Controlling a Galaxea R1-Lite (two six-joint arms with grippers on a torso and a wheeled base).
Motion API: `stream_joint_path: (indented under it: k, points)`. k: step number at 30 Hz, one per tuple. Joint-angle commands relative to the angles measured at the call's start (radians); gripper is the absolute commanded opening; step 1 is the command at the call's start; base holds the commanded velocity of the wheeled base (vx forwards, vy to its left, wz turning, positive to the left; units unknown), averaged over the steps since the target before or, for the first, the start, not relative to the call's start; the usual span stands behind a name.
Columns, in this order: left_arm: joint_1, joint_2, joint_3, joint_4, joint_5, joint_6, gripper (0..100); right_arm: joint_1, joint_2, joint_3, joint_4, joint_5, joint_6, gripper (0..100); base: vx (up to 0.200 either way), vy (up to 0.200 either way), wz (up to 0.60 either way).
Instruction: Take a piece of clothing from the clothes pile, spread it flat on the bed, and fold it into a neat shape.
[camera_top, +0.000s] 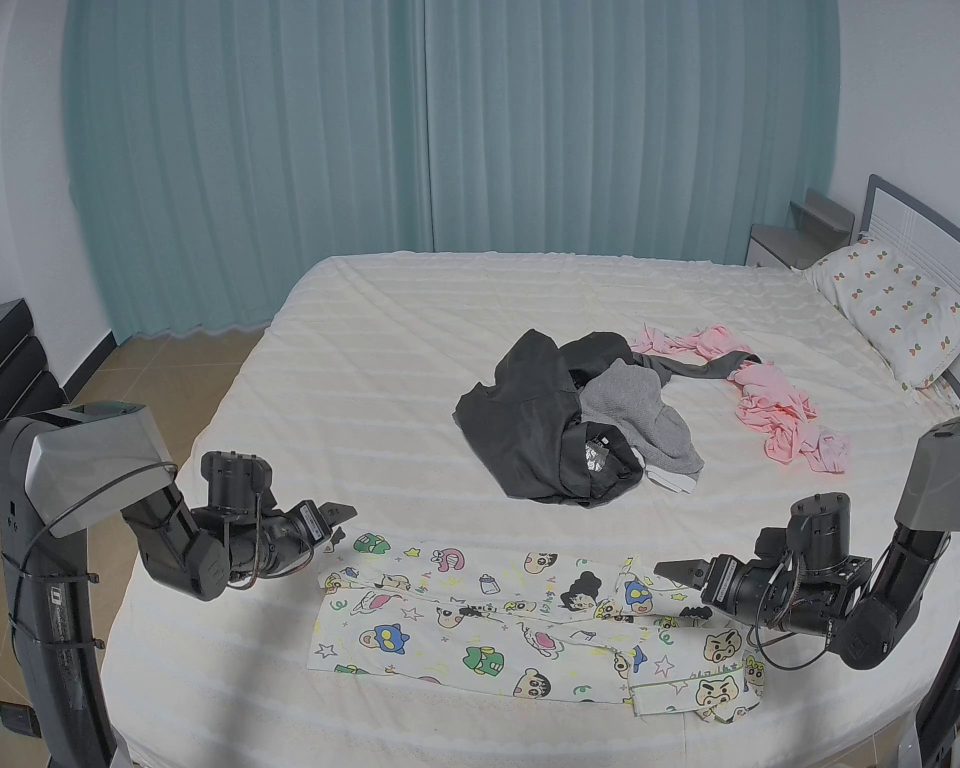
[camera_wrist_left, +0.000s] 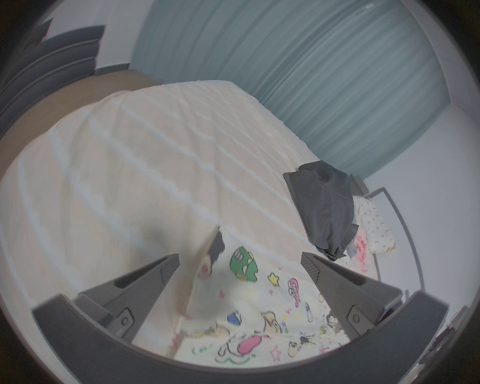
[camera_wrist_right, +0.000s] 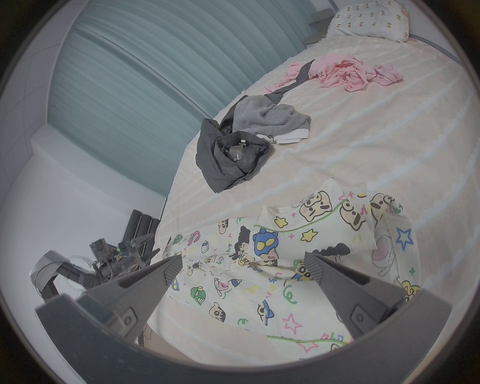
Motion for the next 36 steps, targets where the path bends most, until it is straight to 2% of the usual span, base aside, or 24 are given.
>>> stream_joint_path:
  k: [1, 4, 10, 14, 15, 36]
  points:
    - [0.017, 0.096, -0.135, 0.093, -0.016, 0.123, 100, 0.014, -0.005, 0.039, -0.031, 0.003, 0.003, 100, 0.000, 0.000, 0.00]
    - [0.017, 0.127, -0.149, 0.102, -0.041, 0.173, 100, 0.015, 0.002, 0.045, -0.032, 0.001, 0.002, 100, 0.000, 0.000, 0.00]
    - [0.015, 0.138, -0.180, 0.102, -0.116, 0.173, 100, 0.014, 0.021, 0.045, -0.034, -0.002, 0.000, 100, 0.000, 0.000, 0.00]
    - [0.011, 0.162, -0.203, 0.105, -0.118, 0.172, 100, 0.011, 0.031, 0.045, -0.052, -0.002, 0.000, 100, 0.000, 0.000, 0.00]
    - [0.011, 0.164, -0.203, 0.105, -0.118, 0.172, 0, 0.009, 0.031, 0.045, -0.057, -0.002, 0.000, 100, 0.000, 0.000, 0.00]
    - [0.026, 0.096, -0.229, 0.074, -0.102, 0.173, 0, -0.003, 0.065, 0.063, -0.135, -0.002, 0.003, 100, 0.000, 0.000, 0.00]
